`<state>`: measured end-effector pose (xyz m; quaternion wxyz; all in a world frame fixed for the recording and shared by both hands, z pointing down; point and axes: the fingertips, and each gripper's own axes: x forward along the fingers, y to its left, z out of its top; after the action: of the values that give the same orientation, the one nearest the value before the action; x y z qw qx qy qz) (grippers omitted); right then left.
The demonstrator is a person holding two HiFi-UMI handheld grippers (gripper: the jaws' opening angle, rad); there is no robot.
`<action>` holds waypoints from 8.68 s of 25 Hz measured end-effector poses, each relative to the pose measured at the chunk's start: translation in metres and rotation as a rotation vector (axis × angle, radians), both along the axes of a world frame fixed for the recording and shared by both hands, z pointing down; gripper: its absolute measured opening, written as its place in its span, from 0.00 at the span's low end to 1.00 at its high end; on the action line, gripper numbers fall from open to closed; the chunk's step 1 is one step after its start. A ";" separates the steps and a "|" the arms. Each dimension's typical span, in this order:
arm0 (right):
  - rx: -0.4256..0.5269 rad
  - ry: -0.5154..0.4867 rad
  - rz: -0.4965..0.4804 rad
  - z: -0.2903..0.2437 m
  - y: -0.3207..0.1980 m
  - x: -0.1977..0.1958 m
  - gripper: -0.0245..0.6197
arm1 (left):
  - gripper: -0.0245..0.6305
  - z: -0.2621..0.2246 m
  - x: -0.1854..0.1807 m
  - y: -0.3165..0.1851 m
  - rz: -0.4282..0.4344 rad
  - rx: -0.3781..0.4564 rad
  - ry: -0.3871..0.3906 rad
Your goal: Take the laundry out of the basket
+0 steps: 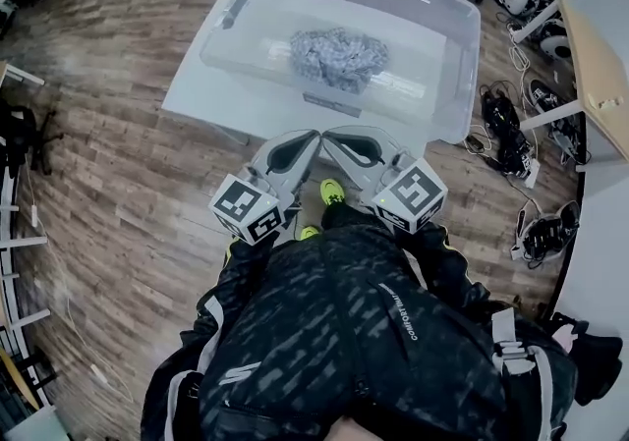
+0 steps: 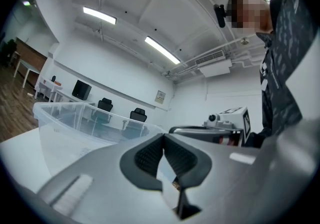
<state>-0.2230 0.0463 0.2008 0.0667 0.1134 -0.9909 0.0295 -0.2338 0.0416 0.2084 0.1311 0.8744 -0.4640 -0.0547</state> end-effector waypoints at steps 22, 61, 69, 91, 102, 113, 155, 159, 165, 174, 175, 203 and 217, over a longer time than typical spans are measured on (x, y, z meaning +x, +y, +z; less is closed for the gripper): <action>0.133 0.178 -0.079 -0.019 -0.159 -0.034 0.07 | 0.04 -0.033 -0.058 -0.124 -0.091 0.078 -0.106; -0.058 0.709 -0.115 0.249 -0.312 -0.064 0.64 | 0.05 -0.006 -0.087 -0.203 -0.233 0.024 -0.306; 0.001 0.789 -0.100 0.297 -0.332 -0.065 0.80 | 0.05 -0.005 -0.091 -0.205 -0.251 0.018 -0.300; -0.198 0.898 -0.166 0.375 -0.339 -0.067 0.92 | 0.05 0.005 -0.094 -0.202 -0.257 -0.031 -0.327; -0.200 0.866 -0.170 0.367 -0.329 -0.071 0.68 | 0.05 0.003 -0.095 -0.200 -0.273 -0.006 -0.329; -0.359 0.760 -0.063 0.345 -0.329 -0.069 0.25 | 0.05 -0.009 -0.098 -0.199 -0.311 0.049 -0.257; -0.108 -0.004 0.117 -0.009 -0.256 -0.011 0.26 | 0.05 -0.001 -0.094 -0.191 -0.226 0.086 -0.283; -0.083 -0.033 0.139 -0.031 -0.237 -0.005 0.27 | 0.05 -0.014 -0.084 -0.185 -0.164 0.095 -0.164; -0.041 -0.067 0.176 -0.057 -0.189 0.008 0.27 | 0.05 -0.026 -0.052 -0.149 -0.075 0.140 -0.192; 0.001 -0.102 0.216 -0.075 -0.111 0.013 0.27 | 0.05 -0.063 -0.024 -0.079 0.015 0.246 -0.148; -0.005 -0.111 0.222 -0.074 -0.102 0.013 0.27 | 0.05 -0.065 -0.024 -0.071 0.021 0.252 -0.149; -0.111 -0.121 0.230 -0.033 0.109 0.070 0.27 | 0.05 -0.038 0.049 0.132 0.055 0.181 -0.104; -0.187 -0.143 0.141 0.004 0.222 0.182 0.27 | 0.05 -0.002 0.163 0.247 -0.024 0.110 -0.135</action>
<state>-0.0410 0.2687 0.2050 0.0041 0.1739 -0.9755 0.1345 -0.0704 0.2888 0.2064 0.0507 0.8764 -0.4784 -0.0225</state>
